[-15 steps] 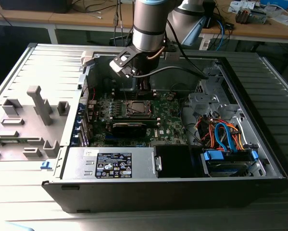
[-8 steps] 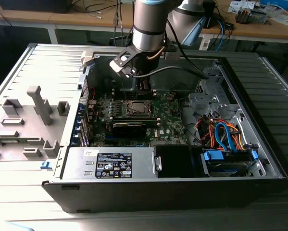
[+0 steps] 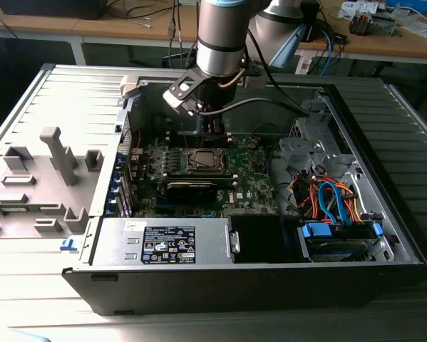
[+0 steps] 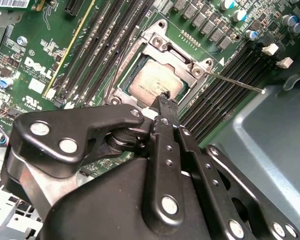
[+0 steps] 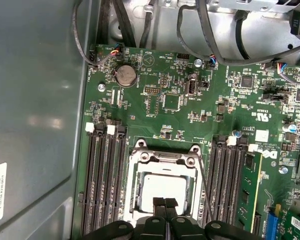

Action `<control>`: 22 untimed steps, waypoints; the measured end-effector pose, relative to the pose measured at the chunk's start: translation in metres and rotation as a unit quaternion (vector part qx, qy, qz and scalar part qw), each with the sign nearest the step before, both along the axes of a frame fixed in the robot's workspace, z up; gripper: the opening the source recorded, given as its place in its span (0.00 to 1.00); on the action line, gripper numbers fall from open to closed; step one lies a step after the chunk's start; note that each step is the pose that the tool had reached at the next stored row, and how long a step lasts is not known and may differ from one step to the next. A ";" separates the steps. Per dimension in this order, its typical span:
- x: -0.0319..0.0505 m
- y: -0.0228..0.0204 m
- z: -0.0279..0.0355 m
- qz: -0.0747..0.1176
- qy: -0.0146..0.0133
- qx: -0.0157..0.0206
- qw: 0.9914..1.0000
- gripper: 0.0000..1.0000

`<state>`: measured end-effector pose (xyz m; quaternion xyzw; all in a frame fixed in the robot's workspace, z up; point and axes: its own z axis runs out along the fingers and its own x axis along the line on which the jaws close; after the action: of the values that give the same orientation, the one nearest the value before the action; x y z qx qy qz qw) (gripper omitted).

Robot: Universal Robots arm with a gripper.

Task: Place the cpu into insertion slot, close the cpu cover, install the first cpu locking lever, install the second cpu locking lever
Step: 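Install the first cpu locking lever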

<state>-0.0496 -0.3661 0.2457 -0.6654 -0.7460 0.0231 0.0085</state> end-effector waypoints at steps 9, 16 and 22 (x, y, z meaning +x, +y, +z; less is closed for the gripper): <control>0.0000 0.0000 0.0000 0.030 0.000 0.000 1.000 0.11; 0.0000 0.0000 0.0000 0.051 0.000 0.000 0.999 0.11; 0.0000 0.0000 0.0000 0.070 0.000 0.000 0.998 0.11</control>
<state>-0.0496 -0.3661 0.2457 -0.6113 -0.7910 0.0237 0.0069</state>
